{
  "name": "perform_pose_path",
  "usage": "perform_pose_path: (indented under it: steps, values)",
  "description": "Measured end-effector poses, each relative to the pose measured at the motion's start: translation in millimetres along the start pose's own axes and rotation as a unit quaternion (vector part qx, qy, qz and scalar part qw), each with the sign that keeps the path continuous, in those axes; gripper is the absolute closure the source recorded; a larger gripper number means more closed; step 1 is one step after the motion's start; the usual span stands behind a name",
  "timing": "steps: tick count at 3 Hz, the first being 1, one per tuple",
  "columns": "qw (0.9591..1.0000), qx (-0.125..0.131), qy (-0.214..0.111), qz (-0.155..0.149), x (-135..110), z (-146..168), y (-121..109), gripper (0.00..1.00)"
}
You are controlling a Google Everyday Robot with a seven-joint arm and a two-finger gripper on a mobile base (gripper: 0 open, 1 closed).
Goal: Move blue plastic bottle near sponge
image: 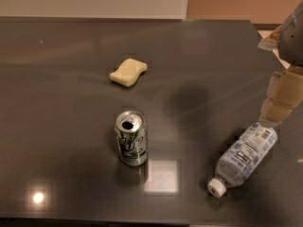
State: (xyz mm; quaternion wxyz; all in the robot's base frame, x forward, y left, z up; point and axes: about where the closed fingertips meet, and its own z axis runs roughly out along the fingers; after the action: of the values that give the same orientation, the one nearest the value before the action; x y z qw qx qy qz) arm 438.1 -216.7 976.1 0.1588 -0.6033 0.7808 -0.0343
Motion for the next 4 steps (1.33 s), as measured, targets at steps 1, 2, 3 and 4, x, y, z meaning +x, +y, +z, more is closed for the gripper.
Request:
perform_pose_path:
  steps: [1,2,3,4]
  values:
    - [1.0000,0.000,0.000,0.000,0.0,0.0,0.0,0.00]
    - [0.9999,0.003,-0.003,-0.010,1.8,1.2,-0.7,0.00]
    - [0.9991,-0.007,-0.007,-0.041,14.1,13.7,4.7,0.00]
    - [0.9948,-0.038,-0.004,-0.094,27.2,39.4,15.8,0.00]
